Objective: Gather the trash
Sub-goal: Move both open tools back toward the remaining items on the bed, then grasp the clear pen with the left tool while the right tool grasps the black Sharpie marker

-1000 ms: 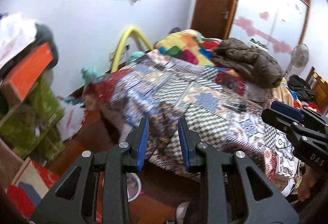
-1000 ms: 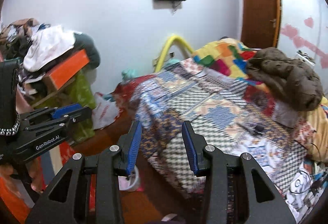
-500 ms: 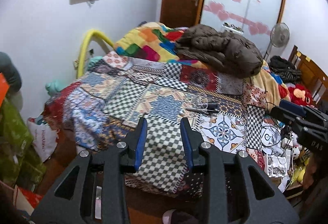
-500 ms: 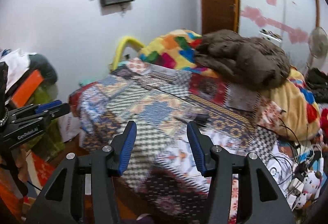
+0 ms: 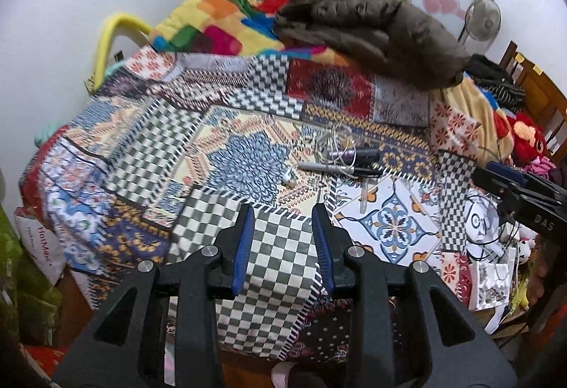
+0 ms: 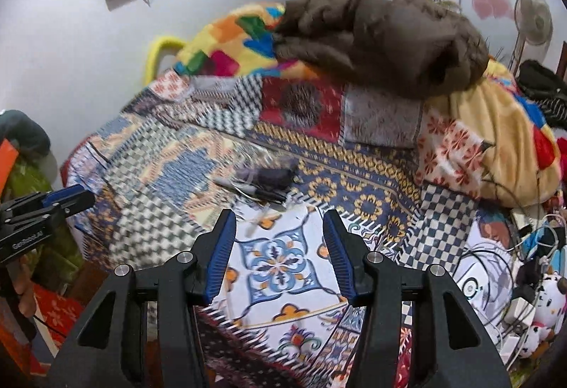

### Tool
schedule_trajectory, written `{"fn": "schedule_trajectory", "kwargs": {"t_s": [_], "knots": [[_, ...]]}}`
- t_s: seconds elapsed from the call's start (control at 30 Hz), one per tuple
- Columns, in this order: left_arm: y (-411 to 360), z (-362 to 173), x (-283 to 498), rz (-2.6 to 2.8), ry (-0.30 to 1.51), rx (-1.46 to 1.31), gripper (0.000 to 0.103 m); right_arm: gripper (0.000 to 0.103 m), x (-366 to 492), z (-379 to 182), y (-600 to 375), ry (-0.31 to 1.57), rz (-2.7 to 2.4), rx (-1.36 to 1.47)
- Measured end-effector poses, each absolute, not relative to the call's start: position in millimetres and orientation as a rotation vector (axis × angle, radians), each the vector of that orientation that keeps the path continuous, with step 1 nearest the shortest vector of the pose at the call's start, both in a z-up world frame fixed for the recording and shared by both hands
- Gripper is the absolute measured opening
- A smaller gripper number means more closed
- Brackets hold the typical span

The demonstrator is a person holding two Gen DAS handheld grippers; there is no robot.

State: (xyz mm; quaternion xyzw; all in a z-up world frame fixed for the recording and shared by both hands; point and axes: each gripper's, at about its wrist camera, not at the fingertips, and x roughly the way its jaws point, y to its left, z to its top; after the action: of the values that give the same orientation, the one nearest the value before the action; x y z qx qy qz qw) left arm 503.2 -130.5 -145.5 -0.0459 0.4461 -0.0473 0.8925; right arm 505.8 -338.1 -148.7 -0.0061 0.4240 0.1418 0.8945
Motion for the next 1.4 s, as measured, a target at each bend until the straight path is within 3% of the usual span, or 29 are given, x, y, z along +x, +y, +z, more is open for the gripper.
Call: {"fn": "schedule_trajectory", "kwargs": {"t_s": [0.27,0.5,0.6,0.87,0.93,1.1,1.4], "knots": [[-136.5,-196.5,533.5,-0.104,1.0,-0.077,0.033,0.047,561.9,-207.9,-332.2,0.983,0.345,0.028],[-133.9,-223.3,545.8,-0.124,1.042,-0.117,0.033,0.026,592.2,-237.2,-300.9,1.028,0.478,-0.084],[-132.2,-230.1,548.1,-0.124,1.051,-0.122,0.033,0.025,601.9,-247.2,-290.6,1.036,0.498,-0.161],[-126.7,-238.4,547.1,-0.117,1.073,-0.143,0.033,0.025,616.0,-254.8,-287.9,1.08,0.557,-0.195],[-126.2,-239.1,547.0,-0.114,1.076,-0.146,0.033,0.019,613.4,-254.1,-287.9,1.081,0.569,-0.197],[-131.1,-237.9,547.7,-0.12,1.086,-0.133,0.033,0.014,599.3,-248.6,-295.4,1.075,0.567,-0.162],[-161.9,-227.7,552.1,-0.182,1.081,-0.111,0.033,0.014,570.2,-248.9,-332.3,1.09,0.481,-0.141]]}}
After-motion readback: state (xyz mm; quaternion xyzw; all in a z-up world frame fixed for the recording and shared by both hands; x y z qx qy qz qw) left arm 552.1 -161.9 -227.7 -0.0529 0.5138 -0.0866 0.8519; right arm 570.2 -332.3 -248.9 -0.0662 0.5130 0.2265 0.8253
